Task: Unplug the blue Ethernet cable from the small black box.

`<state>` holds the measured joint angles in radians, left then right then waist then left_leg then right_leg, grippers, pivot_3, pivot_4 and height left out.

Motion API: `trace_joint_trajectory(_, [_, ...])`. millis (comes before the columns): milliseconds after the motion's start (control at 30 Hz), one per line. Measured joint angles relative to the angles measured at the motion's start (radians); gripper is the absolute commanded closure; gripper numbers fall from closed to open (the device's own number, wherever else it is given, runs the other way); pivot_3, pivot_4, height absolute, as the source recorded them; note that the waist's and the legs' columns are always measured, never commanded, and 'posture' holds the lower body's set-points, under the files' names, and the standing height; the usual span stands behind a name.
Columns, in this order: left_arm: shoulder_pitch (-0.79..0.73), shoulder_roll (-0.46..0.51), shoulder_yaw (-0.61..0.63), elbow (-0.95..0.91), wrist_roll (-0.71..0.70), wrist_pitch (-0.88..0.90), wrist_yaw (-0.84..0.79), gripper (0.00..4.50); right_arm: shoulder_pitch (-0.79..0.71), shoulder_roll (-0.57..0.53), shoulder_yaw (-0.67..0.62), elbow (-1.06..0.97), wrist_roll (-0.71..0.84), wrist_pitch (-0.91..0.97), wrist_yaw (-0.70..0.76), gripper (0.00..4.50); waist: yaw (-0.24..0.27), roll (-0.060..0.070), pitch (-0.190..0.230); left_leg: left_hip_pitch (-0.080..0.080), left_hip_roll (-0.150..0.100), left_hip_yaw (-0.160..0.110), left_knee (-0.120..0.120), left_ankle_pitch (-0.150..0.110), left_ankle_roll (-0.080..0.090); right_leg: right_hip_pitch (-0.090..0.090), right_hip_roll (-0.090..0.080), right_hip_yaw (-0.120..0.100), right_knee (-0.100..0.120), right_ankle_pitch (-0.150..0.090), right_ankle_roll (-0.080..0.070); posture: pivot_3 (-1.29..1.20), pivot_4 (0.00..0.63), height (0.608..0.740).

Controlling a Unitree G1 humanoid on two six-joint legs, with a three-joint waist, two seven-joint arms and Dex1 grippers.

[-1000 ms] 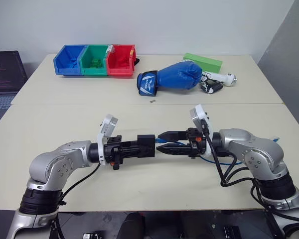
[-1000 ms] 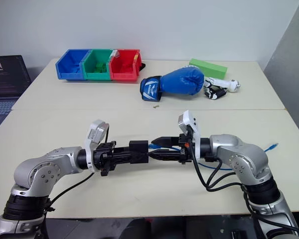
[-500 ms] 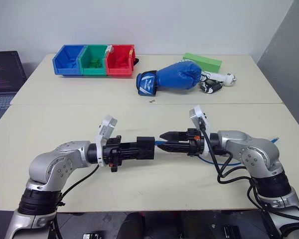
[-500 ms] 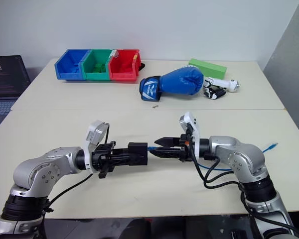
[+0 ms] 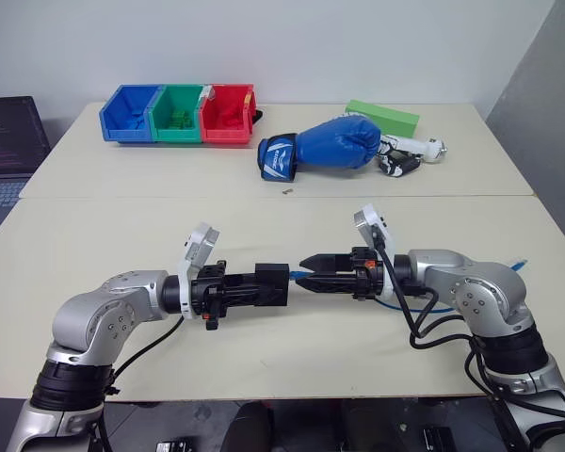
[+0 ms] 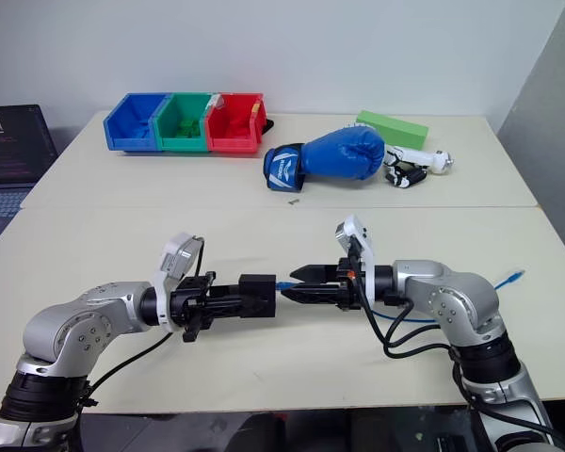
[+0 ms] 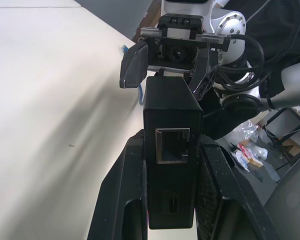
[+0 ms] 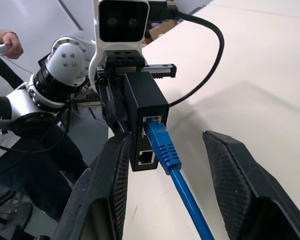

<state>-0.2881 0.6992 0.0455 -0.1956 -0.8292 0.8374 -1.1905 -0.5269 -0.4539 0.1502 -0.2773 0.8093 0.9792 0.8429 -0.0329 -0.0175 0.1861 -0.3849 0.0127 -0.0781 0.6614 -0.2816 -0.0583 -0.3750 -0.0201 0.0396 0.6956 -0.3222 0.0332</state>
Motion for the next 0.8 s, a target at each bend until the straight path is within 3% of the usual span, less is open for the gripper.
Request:
trace_joint_trajectory(667, [0.005,0.000,-0.002,0.003,0.023,-0.020,-0.019,3.70,0.000,0.039,-0.001,-0.004,0.029,0.066,-0.040,2.09,0.000,0.000,0.000,0.000,0.000,0.000,0.000,0.000,0.000,0.000,0.000,0.000,0.000,0.000,0.000,0.00,0.150,0.740])
trace_joint_trajectory(800, [0.007,0.000,-0.003,0.003,0.027,-0.021,-0.020,3.70,0.000,0.039,-0.001,-0.004,0.029,0.068,-0.041,2.81,0.000,0.000,0.000,0.000,0.000,0.000,0.000,0.000,0.000,0.000,0.000,0.000,0.000,0.000,0.000,0.00,0.150,0.740])
